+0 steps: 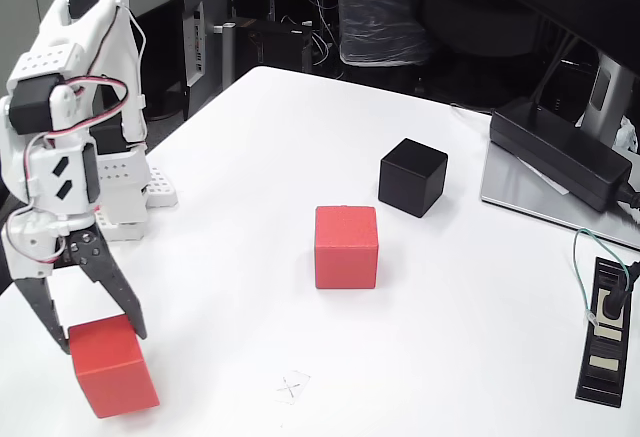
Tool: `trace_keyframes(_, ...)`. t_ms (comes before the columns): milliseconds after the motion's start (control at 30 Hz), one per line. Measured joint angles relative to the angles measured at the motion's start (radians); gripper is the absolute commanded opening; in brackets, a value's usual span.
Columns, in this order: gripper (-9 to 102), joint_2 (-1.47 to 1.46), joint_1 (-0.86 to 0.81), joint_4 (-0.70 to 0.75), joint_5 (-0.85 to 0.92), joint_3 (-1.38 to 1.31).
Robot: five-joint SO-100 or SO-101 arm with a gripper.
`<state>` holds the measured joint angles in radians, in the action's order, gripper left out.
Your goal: Stack the three blocks in an ordered color.
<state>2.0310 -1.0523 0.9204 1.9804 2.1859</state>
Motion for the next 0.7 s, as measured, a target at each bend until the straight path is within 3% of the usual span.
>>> trace_keyframes(433,1,0.268,0.362,0.002,-0.687,0.002)
trace_keyframes(700,1,0.368,0.574,0.091,-0.871,0.002)
